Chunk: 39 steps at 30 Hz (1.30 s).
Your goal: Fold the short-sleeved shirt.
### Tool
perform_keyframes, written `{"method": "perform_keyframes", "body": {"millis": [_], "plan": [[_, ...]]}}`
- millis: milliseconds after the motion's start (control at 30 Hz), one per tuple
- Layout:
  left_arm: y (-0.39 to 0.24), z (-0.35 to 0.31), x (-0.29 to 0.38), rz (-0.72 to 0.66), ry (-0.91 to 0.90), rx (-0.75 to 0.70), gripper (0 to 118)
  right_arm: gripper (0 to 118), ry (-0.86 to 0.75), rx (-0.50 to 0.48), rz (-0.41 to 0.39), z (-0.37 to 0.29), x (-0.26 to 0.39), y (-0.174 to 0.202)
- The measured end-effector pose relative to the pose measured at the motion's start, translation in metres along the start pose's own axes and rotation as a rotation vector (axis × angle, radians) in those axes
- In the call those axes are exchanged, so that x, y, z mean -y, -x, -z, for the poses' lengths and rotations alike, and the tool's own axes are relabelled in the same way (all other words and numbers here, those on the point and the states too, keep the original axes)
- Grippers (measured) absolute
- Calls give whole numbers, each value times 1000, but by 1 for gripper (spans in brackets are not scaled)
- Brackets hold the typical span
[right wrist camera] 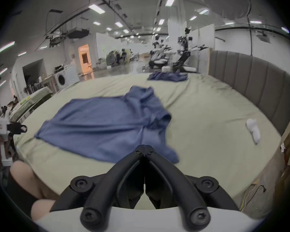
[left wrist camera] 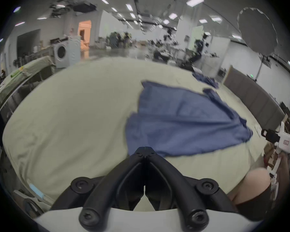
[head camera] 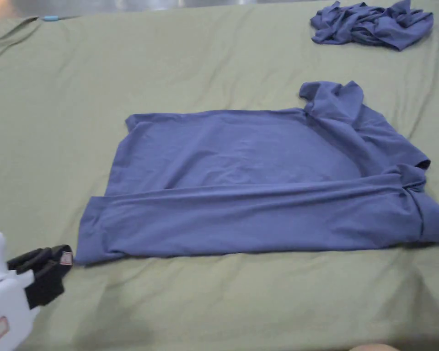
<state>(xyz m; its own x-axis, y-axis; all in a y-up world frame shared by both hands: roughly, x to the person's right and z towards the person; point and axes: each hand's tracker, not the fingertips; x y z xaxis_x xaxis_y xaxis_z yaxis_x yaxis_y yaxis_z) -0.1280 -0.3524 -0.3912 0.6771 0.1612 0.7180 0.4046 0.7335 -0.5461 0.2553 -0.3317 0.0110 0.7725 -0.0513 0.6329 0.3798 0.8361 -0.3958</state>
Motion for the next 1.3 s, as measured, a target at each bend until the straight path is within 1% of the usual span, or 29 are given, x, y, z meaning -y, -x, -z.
{"method": "perform_keyframes", "body": {"millis": [167, 200, 233, 267, 300, 367, 400, 433, 467, 500, 567, 600, 667, 700, 733, 767, 800, 833, 867, 900, 933, 967, 1000, 1033, 1067, 1167, 1233, 1267, 1300], "plan": [[-11, 46, 3, 98, -4, -103, 0, 3, 46, -22, -13, 3, 15, 17], [0, 53, -5, 94, -13, -113, 11, 3, 51, -30, -30, 4, 14, 21], [2, 65, -8, 84, -5, -119, 47, 3, 55, -34, -42, 6, 12, 24], [4, 79, -11, 61, 33, -143, 92, 3, 61, -40, -53, 7, 10, 27], [7, 85, -15, 41, 60, -134, 105, 3, 70, -51, -62, 9, 9, 28], [8, 94, -18, -5, 83, -98, 97, 3, 78, -55, -81, 14, 7, 31], [5, 96, -16, -4, 78, -61, 68, 3, 84, -54, -92, 17, 6, 32], [0, 96, -13, 23, 65, -82, 38, 3, 86, -51, -99, 19, 5, 32], [-12, 85, -12, 104, 16, -164, 9, 3, 85, -43, -102, 23, 5, 32], [-16, 85, -10, 167, 8, -165, 6, 3, 84, -33, -104, 29, 5, 29], [-17, 86, -10, 155, 54, -68, 5, 4, 77, 19, -113, 39, 3, 25], [-26, 77, -9, 179, 30, -88, 5, 26, 72, 57, -126, 46, 2, 22], [-30, 72, -8, 223, 2, -94, 5, 103, 62, 90, -137, 62, 1, 12], [-29, 70, -9, 209, -2, -89, 5, 118, 78, 103, -134, 73, -2, 6], [-33, 65, -11, 193, 0, -71, 5, 118, 106, 127, -114, 83, -4, 0], [-31, 66, -13, 163, 10, -45, 5, 118, 88, 125, -93, 93, 0, -15], [-29, 67, -13, 152, 5, -50, 5, 115, 129, 112, -56, 105, -5, -22], [-27, 69, -13, 150, 8, -51, 5, 94, 159, 125, -24, 113, -6, -27], [-30, 67, -14, 153, 12, -56, 5, 35, 204, 88, 22, 118, -7, -33], [-29, 68, -14, 155, 20, -57, 5, 16, 240, -4, 101, 119, -5, -40], [-29, 67, -13, 156, 21, -55, 5, 16, 236, -24, 120, 120, -4, -41], [-27, 67, -13, 157, 25, -56, 5, 15, 165, 0, 91, 114, -2, -34], [-25, 67, -13, 158, 28, -53, 5, 15, 152, -13, 25, 105, -3, -27], [-23, 65, -12, 153, 29, -53, 5, 15, 165, -55, 11, 99, -2, -24], [-20, 64, -13, 139, 36, -45, 5, 15, 166, -26, 23, 95, -3, -23], [-20, 47, -18, 97, 39, -15, 5, 15, 151, -16, 17, 70, -10, -27], [-15, 35, -21, 87, 52, 23, 5, 15, 145, -41, 36, 48, -13, -31], [-13, 27, -22, 91, 59, 38, 5, 15, 145, -35, 24, 37, -13, -31], [-11, 19, -21, 98, 73, 57, 5, 15, 164, -24, -25, 24, -13, -32]]}}
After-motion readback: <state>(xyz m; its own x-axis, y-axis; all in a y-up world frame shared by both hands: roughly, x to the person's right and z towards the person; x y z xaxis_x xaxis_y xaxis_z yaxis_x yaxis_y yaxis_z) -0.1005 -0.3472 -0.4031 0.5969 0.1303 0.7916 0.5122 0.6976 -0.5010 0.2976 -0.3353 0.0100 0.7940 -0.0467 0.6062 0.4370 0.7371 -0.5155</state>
